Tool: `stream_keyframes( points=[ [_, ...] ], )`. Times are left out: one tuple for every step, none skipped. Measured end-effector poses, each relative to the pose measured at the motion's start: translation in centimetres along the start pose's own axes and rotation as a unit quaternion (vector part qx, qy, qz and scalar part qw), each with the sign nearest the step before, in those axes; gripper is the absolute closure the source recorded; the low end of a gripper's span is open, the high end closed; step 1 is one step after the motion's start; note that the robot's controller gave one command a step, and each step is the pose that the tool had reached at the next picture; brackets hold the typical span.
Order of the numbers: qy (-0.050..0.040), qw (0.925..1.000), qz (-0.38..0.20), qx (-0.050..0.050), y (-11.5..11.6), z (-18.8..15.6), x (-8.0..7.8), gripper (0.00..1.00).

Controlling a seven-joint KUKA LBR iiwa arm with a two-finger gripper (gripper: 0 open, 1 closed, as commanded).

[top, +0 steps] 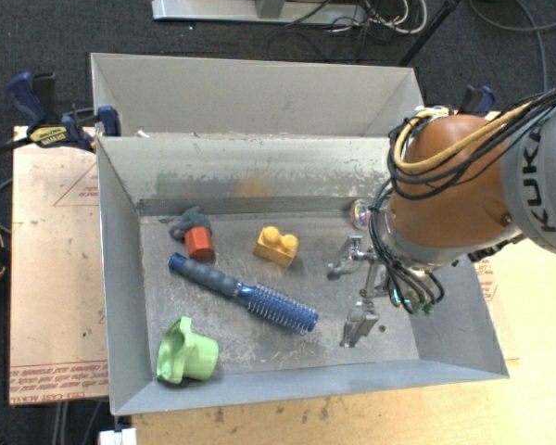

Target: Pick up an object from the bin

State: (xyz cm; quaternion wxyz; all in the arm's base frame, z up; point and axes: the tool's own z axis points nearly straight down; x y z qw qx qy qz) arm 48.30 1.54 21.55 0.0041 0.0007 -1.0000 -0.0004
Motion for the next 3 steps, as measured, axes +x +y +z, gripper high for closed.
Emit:
stream_keyframes(
  points=[
    [-0.007, 0.9994, -0.033, 0.0, 7.3, 14.4, -3.3, 0.0],
    [-0.0102, 0.9995, -0.031, -0.001, 7.3, 13.9, -3.5, 1.0],
    [-0.0084, 0.9967, -0.081, 0.0, 9.1, -0.8, -3.7, 1.0]
  ],
)
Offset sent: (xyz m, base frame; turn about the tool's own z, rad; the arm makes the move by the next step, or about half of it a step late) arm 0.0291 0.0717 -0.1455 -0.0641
